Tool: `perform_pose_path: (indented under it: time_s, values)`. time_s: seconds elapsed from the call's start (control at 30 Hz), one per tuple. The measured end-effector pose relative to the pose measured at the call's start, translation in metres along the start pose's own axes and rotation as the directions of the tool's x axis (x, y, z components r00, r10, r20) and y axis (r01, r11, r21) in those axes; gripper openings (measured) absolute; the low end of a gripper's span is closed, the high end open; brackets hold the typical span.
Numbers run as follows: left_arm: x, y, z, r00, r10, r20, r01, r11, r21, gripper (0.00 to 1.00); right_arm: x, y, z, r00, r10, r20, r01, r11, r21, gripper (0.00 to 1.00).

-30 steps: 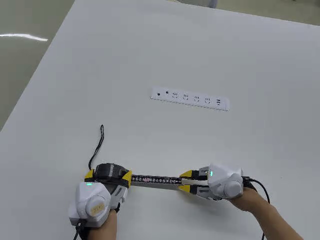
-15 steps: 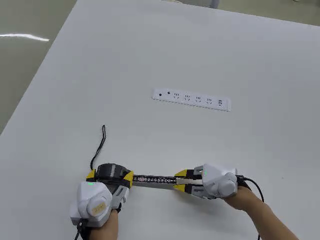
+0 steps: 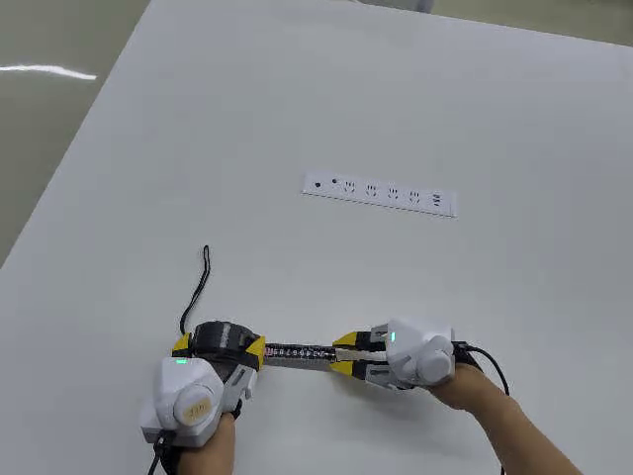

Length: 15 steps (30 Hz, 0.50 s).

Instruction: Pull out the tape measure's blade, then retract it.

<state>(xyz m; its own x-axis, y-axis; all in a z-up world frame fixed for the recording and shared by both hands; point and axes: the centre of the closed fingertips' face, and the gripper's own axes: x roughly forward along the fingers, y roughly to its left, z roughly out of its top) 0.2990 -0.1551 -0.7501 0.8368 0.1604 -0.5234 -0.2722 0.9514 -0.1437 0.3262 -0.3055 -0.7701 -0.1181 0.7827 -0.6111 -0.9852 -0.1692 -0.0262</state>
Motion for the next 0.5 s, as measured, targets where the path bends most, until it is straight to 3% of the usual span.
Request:
perform_pose_path:
  time_s: [0.5]
  values:
    - [0.000, 0.001, 0.000, 0.9999, -0.014, -0.003, 0.014, 1.000, 0.004, 0.60, 0.015, 0.008, 0.009, 0.9998, 0.022, 0.004, -0.022, 1.000, 0.004, 0.12]
